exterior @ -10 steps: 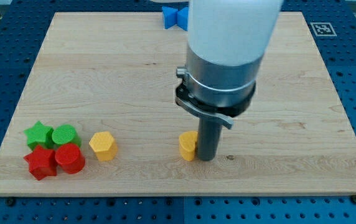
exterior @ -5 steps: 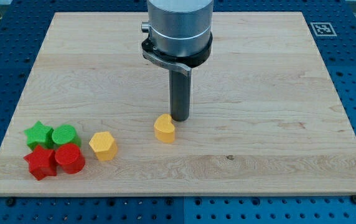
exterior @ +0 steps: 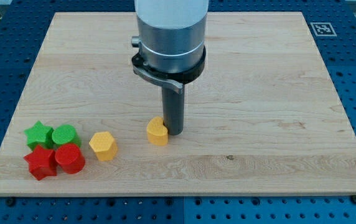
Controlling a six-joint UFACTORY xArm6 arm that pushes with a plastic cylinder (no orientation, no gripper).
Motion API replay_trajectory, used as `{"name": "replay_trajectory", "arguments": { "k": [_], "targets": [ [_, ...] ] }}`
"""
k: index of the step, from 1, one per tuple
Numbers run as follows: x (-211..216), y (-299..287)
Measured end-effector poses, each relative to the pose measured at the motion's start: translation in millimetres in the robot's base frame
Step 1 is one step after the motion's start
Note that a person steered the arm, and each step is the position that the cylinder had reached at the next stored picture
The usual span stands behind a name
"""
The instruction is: Push the yellow heart into the yellow hexagon
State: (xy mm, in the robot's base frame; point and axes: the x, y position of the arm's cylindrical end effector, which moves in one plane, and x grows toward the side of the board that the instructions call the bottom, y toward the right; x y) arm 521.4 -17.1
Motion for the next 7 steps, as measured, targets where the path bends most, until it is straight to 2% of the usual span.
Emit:
{"name": "replay_trajectory", "arguments": {
  "k": [4, 5, 7],
  "targets": [
    [4.9, -63.3],
    [4.9, -64.8],
    [32.4, -61.8]
  ]
}}
